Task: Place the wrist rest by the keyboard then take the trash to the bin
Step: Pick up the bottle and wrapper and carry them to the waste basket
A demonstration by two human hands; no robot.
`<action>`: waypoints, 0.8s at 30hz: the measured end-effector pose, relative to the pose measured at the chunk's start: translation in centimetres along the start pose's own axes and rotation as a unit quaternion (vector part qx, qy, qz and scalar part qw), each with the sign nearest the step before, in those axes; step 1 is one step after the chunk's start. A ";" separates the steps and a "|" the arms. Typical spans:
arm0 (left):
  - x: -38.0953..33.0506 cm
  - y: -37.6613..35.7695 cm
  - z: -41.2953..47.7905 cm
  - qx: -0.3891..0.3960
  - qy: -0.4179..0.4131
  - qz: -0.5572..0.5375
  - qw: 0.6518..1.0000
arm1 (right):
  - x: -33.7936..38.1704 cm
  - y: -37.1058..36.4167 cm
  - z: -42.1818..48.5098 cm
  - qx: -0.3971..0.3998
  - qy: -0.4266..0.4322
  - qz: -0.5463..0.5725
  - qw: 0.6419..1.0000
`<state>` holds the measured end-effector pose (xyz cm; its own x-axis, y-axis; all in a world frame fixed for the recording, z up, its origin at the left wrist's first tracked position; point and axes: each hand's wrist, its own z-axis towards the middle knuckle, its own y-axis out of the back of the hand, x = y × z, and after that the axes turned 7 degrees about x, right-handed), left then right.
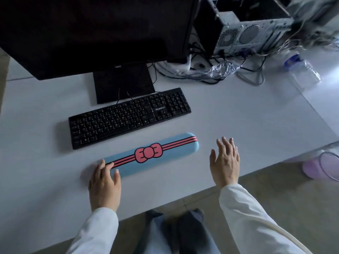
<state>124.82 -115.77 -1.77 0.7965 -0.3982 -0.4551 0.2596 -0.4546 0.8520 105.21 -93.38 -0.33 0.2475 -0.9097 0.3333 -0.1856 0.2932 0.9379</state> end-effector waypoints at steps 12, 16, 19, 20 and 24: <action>-16.0 -7.2 -8.5 0.081 -0.127 -0.024 0.988 | -13.5 8.4 -3.4 -0.036 -0.061 0.048 0.996; -23.6 -11.3 -12.5 0.122 -0.115 -0.102 0.981 | -20.4 11.6 -4.6 -0.060 -0.081 0.109 0.989; -29.2 -14.4 -15.0 0.147 -0.127 -0.129 0.973 | -25.0 13.3 -5.5 -0.058 -0.112 0.124 0.984; -31.1 -15.3 -15.9 0.157 -0.134 -0.130 0.970 | -26.4 13.8 -5.8 -0.057 -0.126 0.130 0.982; -36.8 -17.9 -18.6 0.202 -0.160 -0.132 0.957 | -30.5 15.8 -6.6 -0.061 -0.176 0.165 0.969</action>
<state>100.98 -78.20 4.59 0.5071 -0.4207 -0.7523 0.1448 -0.8188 0.5555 100.99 -59.04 4.92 -0.1487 -0.7978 0.5843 -0.0795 0.5986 0.7971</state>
